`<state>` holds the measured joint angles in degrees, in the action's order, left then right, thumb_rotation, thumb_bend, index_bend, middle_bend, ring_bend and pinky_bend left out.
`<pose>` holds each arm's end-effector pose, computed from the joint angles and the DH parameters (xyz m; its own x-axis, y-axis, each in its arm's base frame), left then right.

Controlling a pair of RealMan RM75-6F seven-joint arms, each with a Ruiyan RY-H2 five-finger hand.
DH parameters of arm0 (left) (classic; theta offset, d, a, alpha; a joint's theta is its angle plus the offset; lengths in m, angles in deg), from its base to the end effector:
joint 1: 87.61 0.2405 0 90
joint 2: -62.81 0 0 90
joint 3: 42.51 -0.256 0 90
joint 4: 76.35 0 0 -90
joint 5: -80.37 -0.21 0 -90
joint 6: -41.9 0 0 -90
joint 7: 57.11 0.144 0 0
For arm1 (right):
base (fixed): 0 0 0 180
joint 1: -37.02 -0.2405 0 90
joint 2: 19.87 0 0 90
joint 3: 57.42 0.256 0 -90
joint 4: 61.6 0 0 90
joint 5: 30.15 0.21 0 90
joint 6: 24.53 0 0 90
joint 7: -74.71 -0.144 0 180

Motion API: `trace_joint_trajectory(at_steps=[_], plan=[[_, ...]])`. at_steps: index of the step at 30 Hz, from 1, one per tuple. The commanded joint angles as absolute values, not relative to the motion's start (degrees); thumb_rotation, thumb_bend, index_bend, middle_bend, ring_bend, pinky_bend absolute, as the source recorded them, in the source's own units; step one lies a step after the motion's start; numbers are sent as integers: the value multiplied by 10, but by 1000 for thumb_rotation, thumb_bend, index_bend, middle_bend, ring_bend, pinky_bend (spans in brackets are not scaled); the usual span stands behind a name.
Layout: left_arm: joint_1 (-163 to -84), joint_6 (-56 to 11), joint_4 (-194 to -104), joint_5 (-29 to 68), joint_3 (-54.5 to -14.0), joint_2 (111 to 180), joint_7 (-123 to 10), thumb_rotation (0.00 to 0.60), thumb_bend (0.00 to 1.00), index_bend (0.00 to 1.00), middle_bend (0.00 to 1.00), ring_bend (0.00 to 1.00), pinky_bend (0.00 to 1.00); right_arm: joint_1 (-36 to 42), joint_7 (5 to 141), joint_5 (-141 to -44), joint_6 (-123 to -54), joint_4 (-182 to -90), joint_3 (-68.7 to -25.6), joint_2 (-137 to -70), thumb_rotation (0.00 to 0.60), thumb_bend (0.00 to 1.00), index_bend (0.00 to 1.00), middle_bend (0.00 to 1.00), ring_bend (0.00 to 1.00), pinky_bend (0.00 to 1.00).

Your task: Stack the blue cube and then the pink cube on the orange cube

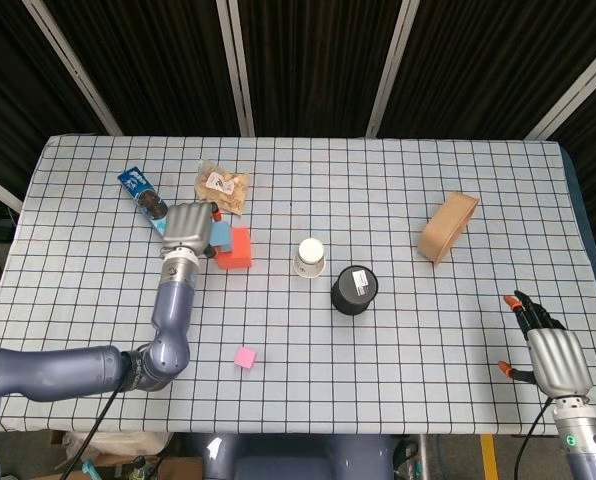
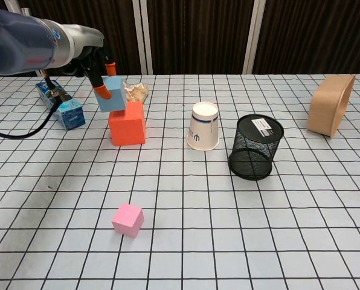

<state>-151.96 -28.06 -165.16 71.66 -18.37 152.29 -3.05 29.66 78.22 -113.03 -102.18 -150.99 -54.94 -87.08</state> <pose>-0.0605 0.4115 0.0184 0.4549 0.2817 0.8448 0.8742 0.0395 -0.4839 -0.3232 -0.1929 0.1314 0.4412 -0.1215 0.8891 -0.8958 -0.0011 0.4444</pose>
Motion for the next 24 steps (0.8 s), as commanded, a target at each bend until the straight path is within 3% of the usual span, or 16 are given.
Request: trace_joint_trajectory(at_steps=[1,24], plan=[[-1521,-278,-1649,717,-184,1525,-32,600,280,433,904,795,844,296,784,-1130,-1020,-1510,-550,-872,600,103,124,96,170,369],[-1531,-274,-1637,716,-185,1538,-36,600,280,426,904,795,844,294,790,-1126,-1017,-1509,-550,-874,600,103,124,96,170,370]])
